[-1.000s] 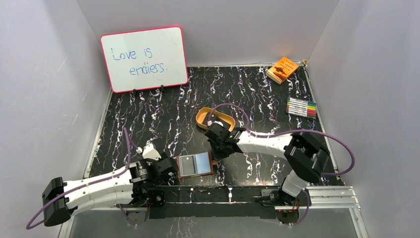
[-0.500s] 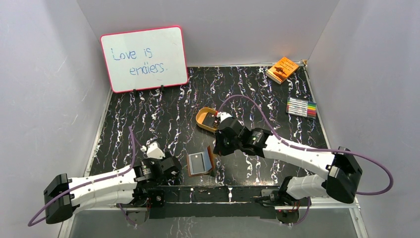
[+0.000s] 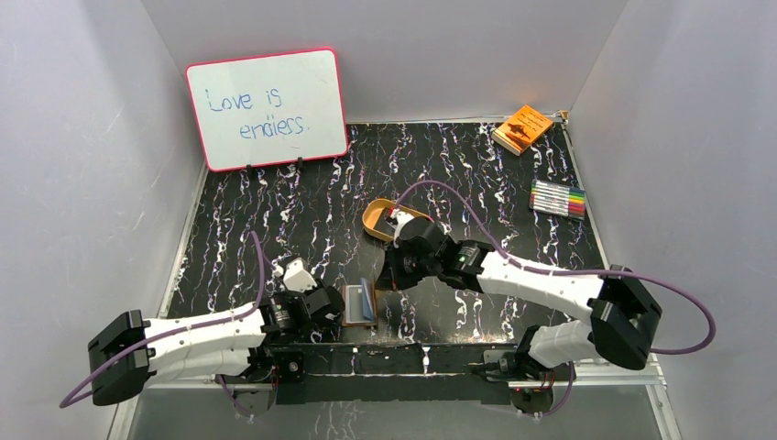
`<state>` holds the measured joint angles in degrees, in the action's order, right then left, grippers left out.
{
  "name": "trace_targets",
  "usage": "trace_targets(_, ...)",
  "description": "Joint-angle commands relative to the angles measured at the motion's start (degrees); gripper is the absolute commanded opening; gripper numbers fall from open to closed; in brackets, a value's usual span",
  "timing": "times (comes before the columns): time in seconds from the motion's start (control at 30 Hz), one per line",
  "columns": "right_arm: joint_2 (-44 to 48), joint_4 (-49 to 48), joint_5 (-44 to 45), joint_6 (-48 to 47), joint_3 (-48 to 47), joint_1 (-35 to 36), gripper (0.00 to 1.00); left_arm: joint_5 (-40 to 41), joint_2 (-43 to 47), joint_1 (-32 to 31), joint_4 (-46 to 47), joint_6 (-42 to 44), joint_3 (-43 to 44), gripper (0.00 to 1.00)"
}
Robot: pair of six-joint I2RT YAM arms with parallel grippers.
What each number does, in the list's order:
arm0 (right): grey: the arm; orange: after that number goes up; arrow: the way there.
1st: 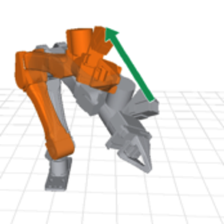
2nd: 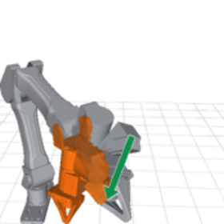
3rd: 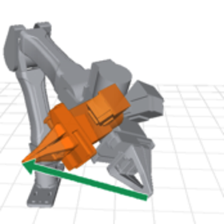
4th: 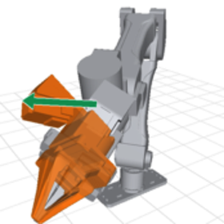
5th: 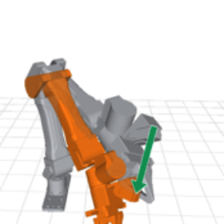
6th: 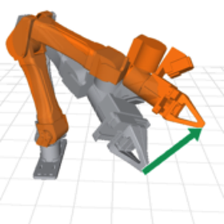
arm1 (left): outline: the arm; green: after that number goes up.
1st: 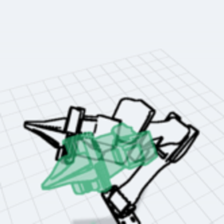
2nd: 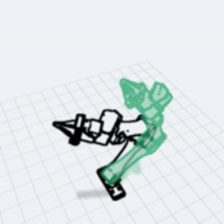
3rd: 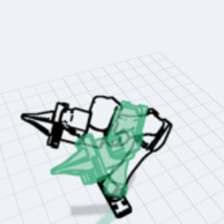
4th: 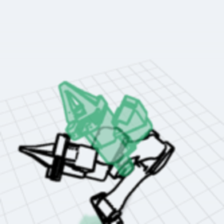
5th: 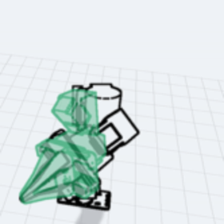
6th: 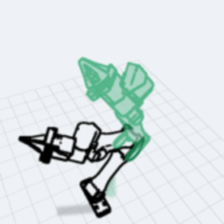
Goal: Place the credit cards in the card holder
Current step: Close the card holder at the center of the board.
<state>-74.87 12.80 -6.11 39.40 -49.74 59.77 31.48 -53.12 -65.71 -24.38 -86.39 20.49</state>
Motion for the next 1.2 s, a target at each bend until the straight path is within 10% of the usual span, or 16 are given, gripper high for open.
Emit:
trace_targets(0.0, -3.0, -9.9, -2.1, 3.7, 0.2, 0.3, 0.0, -4.2, -0.9, 0.1, 1.6, 3.3, -4.1, 0.29)
trace_targets(0.53, -19.8, -14.8, -6.8, 7.9, -6.4, 0.3, 0.0, -3.0, 9.1, 0.1, -4.3, 1.7, -5.6, 0.09)
trace_targets(0.77, -23.4, -14.5, -11.0, 6.4, -9.8, 1.4, 0.5, -0.3, 15.5, 0.1, -14.1, -1.4, -2.9, 0.1)
trace_targets(1.17, -23.2, -12.9, -12.7, 5.4, -14.1, 1.5, 0.73, 0.6, 31.4, 0.1, -11.7, 5.9, 1.8, 0.71)
